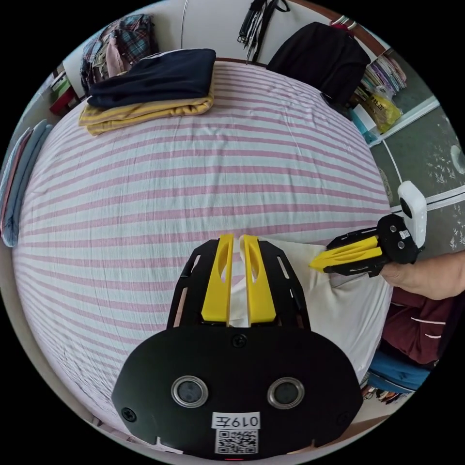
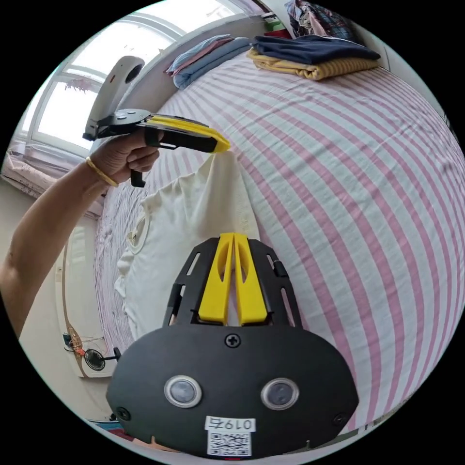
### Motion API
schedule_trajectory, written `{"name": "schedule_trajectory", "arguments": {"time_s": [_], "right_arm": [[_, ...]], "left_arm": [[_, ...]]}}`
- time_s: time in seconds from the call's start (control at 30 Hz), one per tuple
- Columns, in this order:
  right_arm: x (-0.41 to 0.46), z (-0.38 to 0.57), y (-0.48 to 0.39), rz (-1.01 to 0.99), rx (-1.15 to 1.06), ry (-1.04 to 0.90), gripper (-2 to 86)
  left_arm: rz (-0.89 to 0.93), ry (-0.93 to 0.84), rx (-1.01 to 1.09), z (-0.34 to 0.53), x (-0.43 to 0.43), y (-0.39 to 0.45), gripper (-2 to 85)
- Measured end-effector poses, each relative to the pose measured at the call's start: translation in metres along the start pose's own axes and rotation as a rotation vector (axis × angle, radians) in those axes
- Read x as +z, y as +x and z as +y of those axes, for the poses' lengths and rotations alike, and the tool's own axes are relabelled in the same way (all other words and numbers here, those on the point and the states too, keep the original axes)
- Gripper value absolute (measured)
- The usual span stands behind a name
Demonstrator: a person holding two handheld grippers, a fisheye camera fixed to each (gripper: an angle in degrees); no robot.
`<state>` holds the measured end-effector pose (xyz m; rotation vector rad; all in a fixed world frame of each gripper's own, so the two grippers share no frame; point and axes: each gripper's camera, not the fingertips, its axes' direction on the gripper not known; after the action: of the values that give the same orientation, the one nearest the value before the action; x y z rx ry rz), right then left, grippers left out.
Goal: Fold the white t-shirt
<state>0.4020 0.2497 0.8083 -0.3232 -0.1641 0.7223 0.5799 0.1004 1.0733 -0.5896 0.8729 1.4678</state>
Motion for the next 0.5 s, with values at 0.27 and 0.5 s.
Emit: {"name": "schedule_trajectory", "arguments": {"time_s": [0.27,0.5], "right_arm": [[-0.010,-0.005,-0.048,0.109,-0.069,0.091,-0.8],[0.026,-0.026,-0.089,0.092,-0.198,-0.003,-0.9]], "left_arm": [[0.212,0.168,-0.105,0.065,-0.026,-0.006,0.9],[0.126,-0.014,-0.156,0.116,0.022,0.016,0.9]]}}
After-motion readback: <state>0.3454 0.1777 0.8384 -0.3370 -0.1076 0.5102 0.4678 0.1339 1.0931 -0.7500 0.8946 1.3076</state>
